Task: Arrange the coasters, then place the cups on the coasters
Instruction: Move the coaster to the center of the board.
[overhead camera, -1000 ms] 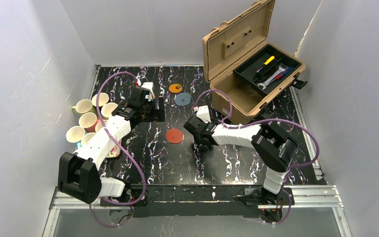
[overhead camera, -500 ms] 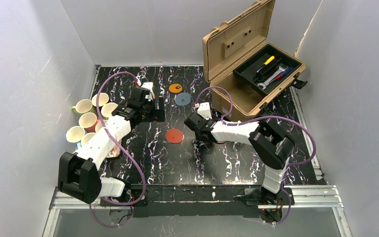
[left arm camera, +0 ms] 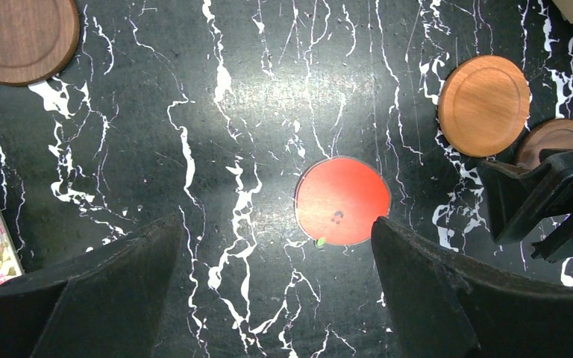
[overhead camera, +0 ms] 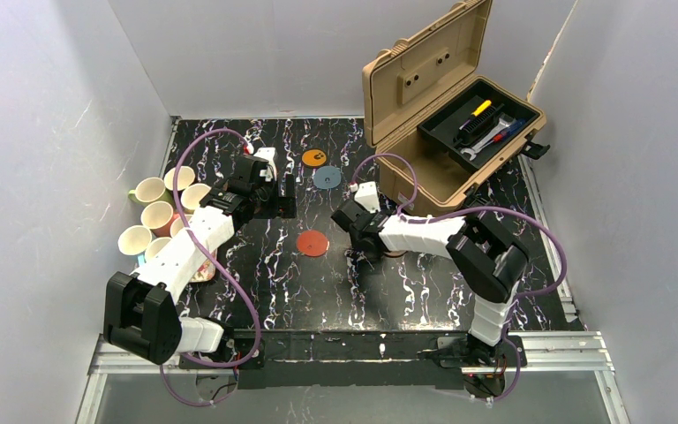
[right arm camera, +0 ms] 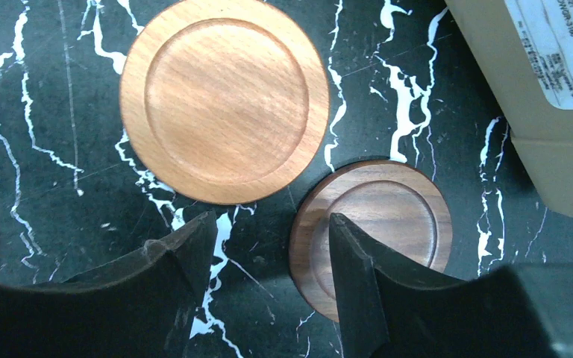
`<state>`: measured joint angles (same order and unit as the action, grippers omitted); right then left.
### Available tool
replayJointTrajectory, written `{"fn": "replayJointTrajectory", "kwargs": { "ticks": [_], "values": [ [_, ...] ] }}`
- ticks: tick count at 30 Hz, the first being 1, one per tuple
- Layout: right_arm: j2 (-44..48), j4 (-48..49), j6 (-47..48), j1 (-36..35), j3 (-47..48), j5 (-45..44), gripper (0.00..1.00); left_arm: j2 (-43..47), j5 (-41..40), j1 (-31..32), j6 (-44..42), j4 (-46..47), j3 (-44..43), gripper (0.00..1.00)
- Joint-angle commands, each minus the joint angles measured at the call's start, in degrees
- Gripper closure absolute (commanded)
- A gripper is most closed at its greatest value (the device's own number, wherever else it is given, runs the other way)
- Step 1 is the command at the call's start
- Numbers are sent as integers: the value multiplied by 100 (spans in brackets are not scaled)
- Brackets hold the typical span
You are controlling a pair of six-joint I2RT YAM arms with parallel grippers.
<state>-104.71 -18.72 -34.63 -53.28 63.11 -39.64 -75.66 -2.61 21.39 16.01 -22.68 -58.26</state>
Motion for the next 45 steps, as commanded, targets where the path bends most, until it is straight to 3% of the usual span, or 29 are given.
{"fn": "replayJointTrajectory", "kwargs": {
  "ticks": [1, 10, 21, 45],
  "values": [
    [488, 116, 232, 12, 65, 352, 34, -4, 258, 15, -42, 35, -195, 4],
    [874, 472, 1121, 24, 409, 643, 21, -75, 465, 19, 10, 57, -185, 4],
    [-423, 147, 1605, 245, 1695, 555, 20, -44, 481, 15, 7, 70, -159, 4],
    [-1228, 130, 1809, 592, 2003, 807, 18, -58, 507, 15, 21, 61, -172, 4]
  ]
}}
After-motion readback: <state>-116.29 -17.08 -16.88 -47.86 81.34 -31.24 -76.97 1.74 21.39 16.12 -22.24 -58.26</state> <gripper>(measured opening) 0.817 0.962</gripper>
